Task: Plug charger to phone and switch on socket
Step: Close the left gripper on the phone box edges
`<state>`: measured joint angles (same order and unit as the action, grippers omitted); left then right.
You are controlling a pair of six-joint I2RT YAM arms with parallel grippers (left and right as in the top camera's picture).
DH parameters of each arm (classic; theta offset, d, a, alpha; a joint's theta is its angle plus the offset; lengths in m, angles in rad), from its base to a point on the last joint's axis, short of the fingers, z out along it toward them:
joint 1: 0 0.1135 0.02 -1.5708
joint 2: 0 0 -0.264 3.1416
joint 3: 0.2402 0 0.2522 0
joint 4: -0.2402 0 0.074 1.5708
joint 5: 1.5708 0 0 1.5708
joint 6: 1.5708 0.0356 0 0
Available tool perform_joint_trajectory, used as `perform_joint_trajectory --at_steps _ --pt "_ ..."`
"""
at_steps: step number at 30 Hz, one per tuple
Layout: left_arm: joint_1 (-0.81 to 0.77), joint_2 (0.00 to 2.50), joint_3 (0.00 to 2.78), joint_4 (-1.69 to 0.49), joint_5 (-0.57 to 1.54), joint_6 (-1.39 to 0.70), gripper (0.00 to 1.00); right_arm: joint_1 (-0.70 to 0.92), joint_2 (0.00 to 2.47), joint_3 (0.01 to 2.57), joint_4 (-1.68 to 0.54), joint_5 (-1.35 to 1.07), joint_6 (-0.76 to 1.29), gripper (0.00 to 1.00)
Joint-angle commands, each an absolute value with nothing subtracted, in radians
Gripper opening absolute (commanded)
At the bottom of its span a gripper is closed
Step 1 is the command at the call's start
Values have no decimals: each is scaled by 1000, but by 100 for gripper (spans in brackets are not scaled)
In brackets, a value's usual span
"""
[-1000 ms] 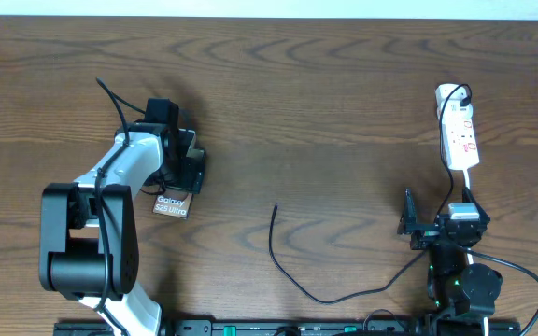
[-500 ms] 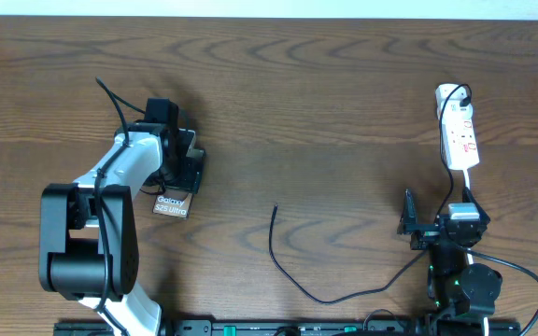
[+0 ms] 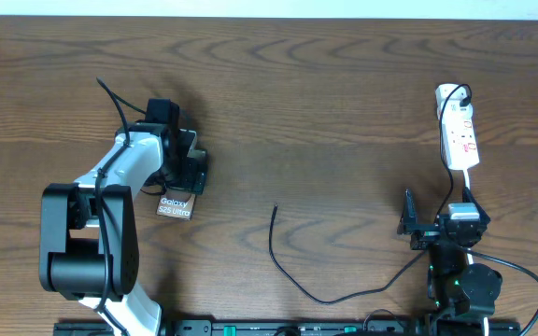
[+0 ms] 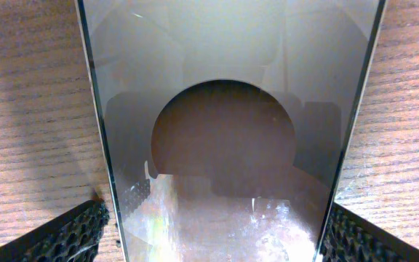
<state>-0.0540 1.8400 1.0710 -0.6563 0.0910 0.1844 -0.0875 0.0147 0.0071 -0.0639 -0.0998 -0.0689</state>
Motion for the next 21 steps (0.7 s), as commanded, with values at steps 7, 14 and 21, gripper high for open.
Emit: perform_joint_trajectory --at_steps 7,14,21 --pt "-52 1876 1035 -669 165 183 82 -92 9 6 -68 -96 -57 99" --pt "-52 1876 1035 -668 176 183 64 -92 9 6 -68 -96 -57 99" --pt "-52 1876 1035 -669 176 183 24 -92 9 6 -68 -96 -57 99"
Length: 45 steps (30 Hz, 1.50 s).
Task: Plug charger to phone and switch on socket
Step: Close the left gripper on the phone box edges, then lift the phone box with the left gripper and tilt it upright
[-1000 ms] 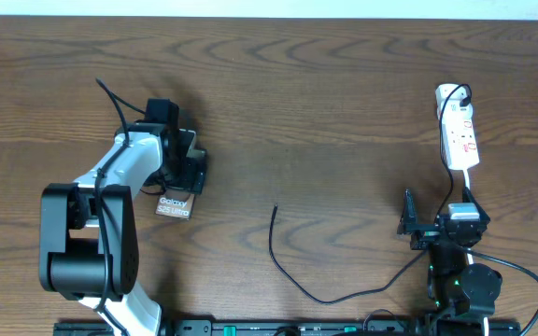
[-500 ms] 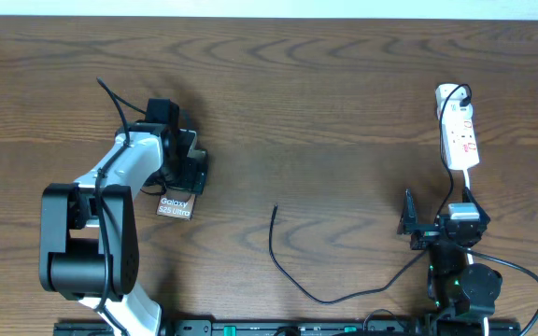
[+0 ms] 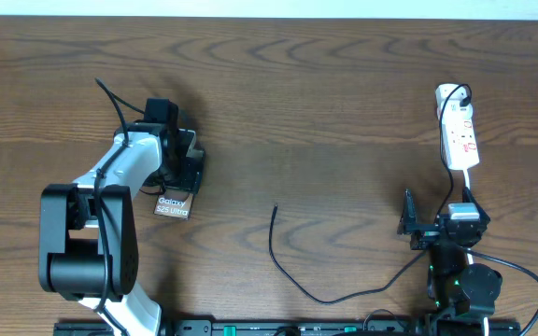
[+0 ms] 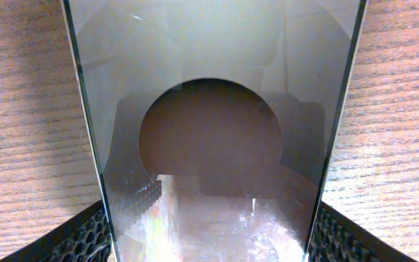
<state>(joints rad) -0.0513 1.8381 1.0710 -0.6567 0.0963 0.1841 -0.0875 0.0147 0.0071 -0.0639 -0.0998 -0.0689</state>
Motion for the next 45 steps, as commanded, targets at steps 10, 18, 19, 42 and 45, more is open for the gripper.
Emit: perform_joint_trajectory --at_steps 10,18,19,42,45 --pt "-52 1871 1076 -717 172 184 7 -92 9 6 -68 -96 -56 99" --pt "-52 1799 1134 -763 165 182 7 -92 9 6 -68 -96 -57 99" --pt "-52 1786 1140 -771 165 180 7 -92 9 6 -68 -96 -57 99" --pt "-49 1527 1192 -691 1064 -279 7 -92 9 6 -68 -96 -57 99" --pt "-46 1527 1192 -613 1190 -454 7 -92 9 6 -68 -96 -57 99"
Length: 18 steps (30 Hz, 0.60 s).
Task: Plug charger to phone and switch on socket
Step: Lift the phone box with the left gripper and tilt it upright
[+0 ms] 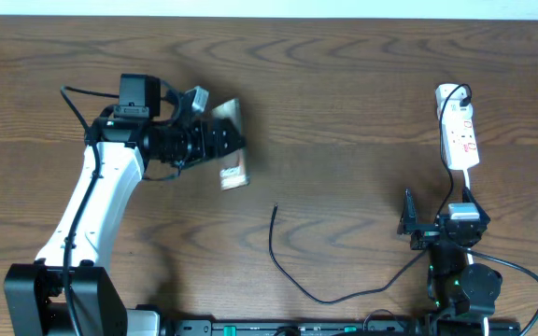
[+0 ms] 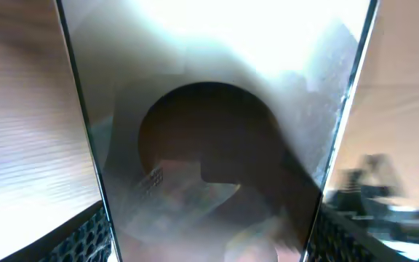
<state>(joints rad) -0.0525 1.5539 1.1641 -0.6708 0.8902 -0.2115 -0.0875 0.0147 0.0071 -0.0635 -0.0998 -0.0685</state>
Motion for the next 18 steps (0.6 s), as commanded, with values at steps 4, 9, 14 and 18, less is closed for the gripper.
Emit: perform_joint_trajectory --at_steps 4,9,14,18 --pt "-43 1527 1192 -534 1273 -696 7 -92 9 6 -68 -96 -57 99" --pt "-36 1527 1192 -448 1332 -1020 7 -92 9 6 -68 -96 -57 99" --pt "-22 1527 1192 -316 1366 -1373 8 -92 9 6 -68 -96 -57 99" --pt "-11 1526 1192 -211 1374 -1615 7 -92 9 6 -68 -96 -57 99"
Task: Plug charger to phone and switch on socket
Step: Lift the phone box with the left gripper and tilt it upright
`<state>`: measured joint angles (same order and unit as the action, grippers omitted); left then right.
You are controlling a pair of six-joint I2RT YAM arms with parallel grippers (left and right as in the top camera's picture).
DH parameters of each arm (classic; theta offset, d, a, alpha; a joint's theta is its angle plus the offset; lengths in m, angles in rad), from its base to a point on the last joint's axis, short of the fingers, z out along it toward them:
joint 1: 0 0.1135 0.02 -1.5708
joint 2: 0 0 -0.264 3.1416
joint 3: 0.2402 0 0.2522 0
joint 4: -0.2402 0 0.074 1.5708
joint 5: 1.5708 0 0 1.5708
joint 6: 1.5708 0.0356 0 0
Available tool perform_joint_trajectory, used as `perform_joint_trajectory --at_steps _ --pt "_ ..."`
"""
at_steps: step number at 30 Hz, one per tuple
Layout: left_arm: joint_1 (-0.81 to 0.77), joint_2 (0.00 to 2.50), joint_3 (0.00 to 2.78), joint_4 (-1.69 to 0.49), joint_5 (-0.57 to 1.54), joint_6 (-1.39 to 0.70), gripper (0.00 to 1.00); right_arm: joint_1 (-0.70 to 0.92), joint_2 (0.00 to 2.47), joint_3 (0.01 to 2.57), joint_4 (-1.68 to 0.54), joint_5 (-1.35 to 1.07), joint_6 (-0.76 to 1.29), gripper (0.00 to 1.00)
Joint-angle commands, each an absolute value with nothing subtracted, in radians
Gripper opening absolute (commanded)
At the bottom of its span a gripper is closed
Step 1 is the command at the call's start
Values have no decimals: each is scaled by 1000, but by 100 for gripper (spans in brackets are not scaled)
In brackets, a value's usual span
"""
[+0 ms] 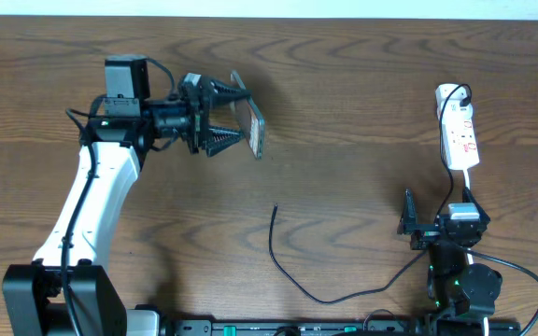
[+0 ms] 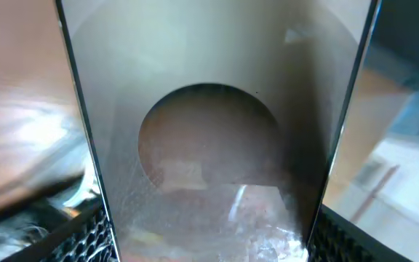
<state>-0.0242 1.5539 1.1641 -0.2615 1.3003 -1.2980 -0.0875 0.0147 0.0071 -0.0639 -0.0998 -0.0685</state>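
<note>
Held up off the table, the phone (image 1: 254, 129) shows almost edge-on in the overhead view, with my left gripper (image 1: 237, 119) shut on it at the upper left. In the left wrist view its glass screen (image 2: 209, 131) fills the frame between the two black pads (image 2: 86, 234). The black charger cable (image 1: 292, 280) lies on the table, its free plug end (image 1: 275, 208) pointing up in the middle. The white power strip (image 1: 458, 126) lies at the far right. My right gripper (image 1: 409, 222) rests near the front right; its jaw state is unclear.
The brown wooden table (image 1: 344, 84) spans the whole overhead view. The cable runs from its plug end down and across to the right arm's base (image 1: 460, 285). A black rail (image 1: 278, 329) lines the front edge.
My left gripper, still holding the phone, has turned it from tilted face-up to nearly on edge and sits slightly higher and further right. The right arm and cable are unchanged.
At first my left gripper stood around the phone lying on the table at the left, jaws wide. Then the pads were closed against its sides. Later the phone was off the table, further up and right, and now it is turned on edge.
</note>
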Motion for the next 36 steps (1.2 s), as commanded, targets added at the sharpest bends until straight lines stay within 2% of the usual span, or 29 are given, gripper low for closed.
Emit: perform_joint_trajectory --at_steps 1,7,11,36 --pt "-7 1526 1192 -182 1373 -1663 7 -92 9 6 -68 -96 -57 99" --pt "21 1526 1192 68 1377 -1890 7 -92 9 6 -68 -96 -56 99" --pt "22 1526 1192 149 1377 -1964 7 -92 9 6 -68 -96 -57 99" --pt "22 1526 1192 201 1470 -1984 7 -92 9 6 -68 -96 -57 99"
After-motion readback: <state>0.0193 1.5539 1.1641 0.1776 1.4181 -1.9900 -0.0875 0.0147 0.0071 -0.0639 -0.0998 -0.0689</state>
